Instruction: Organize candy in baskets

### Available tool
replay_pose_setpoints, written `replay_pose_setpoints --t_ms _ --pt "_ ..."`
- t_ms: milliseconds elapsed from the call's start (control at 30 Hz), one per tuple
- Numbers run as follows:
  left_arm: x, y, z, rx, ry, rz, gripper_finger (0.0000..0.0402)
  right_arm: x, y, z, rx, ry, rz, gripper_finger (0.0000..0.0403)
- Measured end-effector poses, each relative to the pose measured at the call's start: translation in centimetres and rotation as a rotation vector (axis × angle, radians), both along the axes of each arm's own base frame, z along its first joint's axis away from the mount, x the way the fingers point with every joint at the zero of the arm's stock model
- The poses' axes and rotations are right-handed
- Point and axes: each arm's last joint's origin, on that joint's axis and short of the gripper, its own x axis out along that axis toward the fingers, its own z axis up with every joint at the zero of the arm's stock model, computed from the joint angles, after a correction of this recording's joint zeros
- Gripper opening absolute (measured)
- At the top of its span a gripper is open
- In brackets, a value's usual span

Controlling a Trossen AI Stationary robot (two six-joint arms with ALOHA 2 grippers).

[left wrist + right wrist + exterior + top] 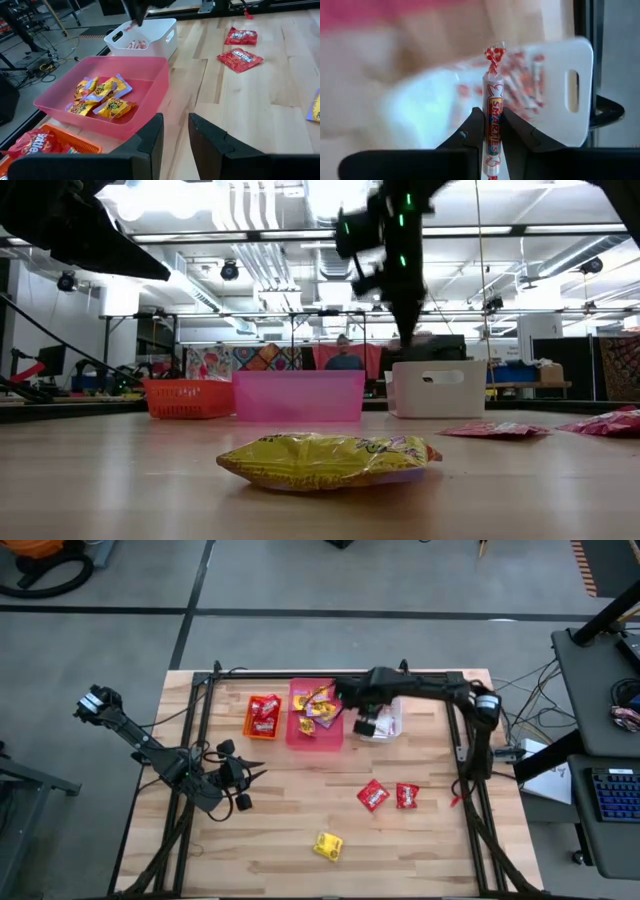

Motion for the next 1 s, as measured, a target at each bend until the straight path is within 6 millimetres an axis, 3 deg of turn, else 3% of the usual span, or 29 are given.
replay_pose_setpoints --t_ms 200,367,633,800,1000 --pt "0.0 0.0 0.0 0.000 0.000 0.000 0.0075 -3.2 -6.1 -4.0 0.001 0.058 0.038 0.0043" --pt "0.0 0.0 0.0 0.002 0.001 0.000 0.0075 -4.4 -8.7 -5.5 -0.025 -0.002 0.030 0.0055" --pt "0.0 0.0 0.0 0.004 0.001 0.000 0.0075 -4.8 -9.5 -5.6 -0.027 -0.010 0.031 0.0117" --pt "0.1 -0.1 0.1 -0.012 -0.017 0.001 0.0075 -4.4 -9.5 -4.4 -0.034 -0.036 -0.022 0.0132" --pt "0.6 -0.4 0.7 -0.074 -0.092 0.003 0.0075 -3.4 -6.5 -1.3 0.007 -0.117 -0.129 0.0133"
